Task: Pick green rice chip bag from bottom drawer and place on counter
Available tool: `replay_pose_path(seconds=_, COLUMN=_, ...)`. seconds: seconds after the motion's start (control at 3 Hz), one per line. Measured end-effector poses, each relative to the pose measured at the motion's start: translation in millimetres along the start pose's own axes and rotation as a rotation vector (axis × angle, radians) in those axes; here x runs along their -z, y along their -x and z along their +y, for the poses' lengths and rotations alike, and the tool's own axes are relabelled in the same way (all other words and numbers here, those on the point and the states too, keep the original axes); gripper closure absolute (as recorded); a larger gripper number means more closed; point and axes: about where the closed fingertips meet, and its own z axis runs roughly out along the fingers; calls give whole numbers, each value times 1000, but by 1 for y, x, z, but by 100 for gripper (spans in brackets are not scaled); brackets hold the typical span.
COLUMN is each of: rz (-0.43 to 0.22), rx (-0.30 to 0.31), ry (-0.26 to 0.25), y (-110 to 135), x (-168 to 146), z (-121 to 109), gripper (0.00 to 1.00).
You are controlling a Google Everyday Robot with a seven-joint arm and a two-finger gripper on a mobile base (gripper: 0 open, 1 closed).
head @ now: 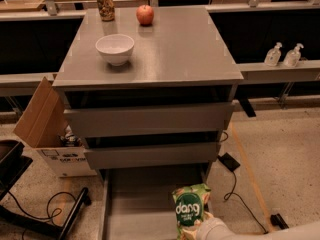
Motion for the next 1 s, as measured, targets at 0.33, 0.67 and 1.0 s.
replay_pose_path(seconds=0.33, rz=0, rx=25, ry=-27, y=-10, x=17, z=15, gripper=100)
replay_pose_path(seconds=0.67, rz=0, rx=27, ry=-24, y=-10, x=16, z=16, gripper=100)
replay_pose_path(seconds=1.0, rz=-8, rx=21, ry=-51, y=4, x=30, z=2, gripper=100)
